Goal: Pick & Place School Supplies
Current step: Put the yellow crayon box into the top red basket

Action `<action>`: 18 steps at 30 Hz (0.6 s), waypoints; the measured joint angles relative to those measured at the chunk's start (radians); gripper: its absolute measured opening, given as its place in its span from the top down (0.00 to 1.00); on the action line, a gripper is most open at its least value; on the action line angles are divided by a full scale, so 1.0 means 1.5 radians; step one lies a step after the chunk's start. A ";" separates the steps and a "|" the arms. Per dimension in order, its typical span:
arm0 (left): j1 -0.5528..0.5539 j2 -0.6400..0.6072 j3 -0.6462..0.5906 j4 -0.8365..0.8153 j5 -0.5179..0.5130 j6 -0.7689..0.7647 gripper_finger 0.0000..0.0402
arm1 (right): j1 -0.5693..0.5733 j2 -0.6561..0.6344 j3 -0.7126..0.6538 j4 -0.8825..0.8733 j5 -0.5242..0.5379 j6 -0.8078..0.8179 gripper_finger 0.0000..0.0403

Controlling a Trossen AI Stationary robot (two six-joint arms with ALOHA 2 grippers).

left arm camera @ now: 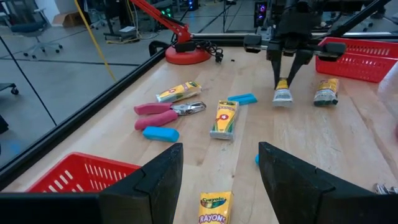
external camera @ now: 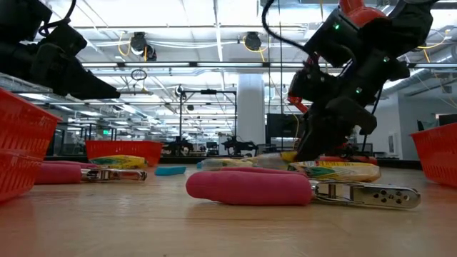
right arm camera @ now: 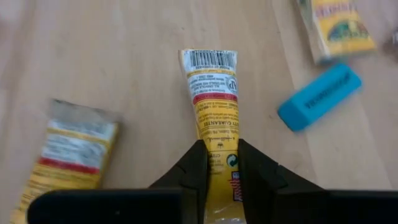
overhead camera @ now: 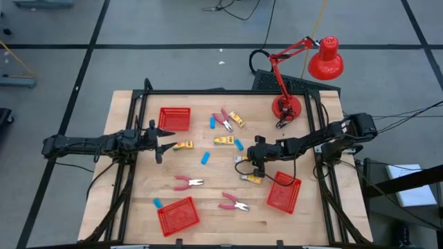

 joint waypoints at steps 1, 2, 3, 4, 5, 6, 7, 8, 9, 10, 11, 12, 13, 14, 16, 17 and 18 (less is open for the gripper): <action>0.000 0.000 0.000 0.000 0.000 0.000 0.47 | 0.002 0.000 0.000 0.017 0.000 -0.003 0.87; 0.000 0.000 0.000 0.000 0.000 0.000 0.47 | 0.003 0.000 0.000 0.031 0.000 -0.007 0.87; 0.000 0.000 0.000 0.000 0.000 0.000 0.47 | 0.004 0.000 0.000 0.041 0.000 -0.010 0.87; 0.000 0.000 0.000 0.000 0.000 0.000 0.47 | 0.006 0.000 0.000 0.049 0.001 -0.014 0.88; 0.000 0.000 0.000 -0.001 0.000 0.000 0.47 | 0.006 0.000 0.000 0.057 0.004 -0.017 0.88; 0.000 0.000 0.000 -0.001 0.000 0.000 0.47 | 0.006 0.000 0.000 0.068 0.010 -0.021 0.88; 0.000 0.000 0.000 -0.001 0.000 0.000 0.47 | 0.006 0.000 0.000 0.080 0.018 -0.026 0.88; 0.000 0.000 0.000 -0.001 0.000 0.000 0.47 | 0.006 0.000 0.000 0.093 0.021 -0.033 0.88; 0.000 0.000 0.000 -0.001 0.000 0.000 0.47 | 0.005 0.000 0.000 0.108 0.024 -0.042 0.88; 0.000 0.000 0.000 0.000 0.000 0.000 0.47 | 0.005 0.000 0.000 0.129 0.033 -0.052 0.88; 0.000 0.000 0.000 0.000 0.000 0.000 0.47 | 0.005 0.000 0.000 0.154 0.036 -0.064 0.88; 0.000 0.000 0.000 0.000 0.000 0.000 0.47 | 0.002 0.000 0.000 0.186 0.037 -0.077 0.88; 0.000 0.000 0.000 0.000 0.000 0.002 0.47 | -0.002 0.000 0.000 0.219 0.037 -0.089 0.88; 0.000 0.000 0.000 0.000 0.000 0.002 0.47 | -0.007 0.000 0.000 0.250 0.036 -0.102 0.88; 0.000 0.000 0.000 0.001 0.000 0.002 0.47 | -0.021 0.000 0.000 0.308 0.037 -0.128 0.88; 0.000 0.000 0.000 0.001 0.000 0.002 0.47 | -0.029 0.000 0.000 0.338 0.036 -0.142 0.88; 0.000 0.000 0.000 0.001 0.000 0.002 0.47 | -0.037 0.000 0.002 0.363 0.037 -0.154 0.88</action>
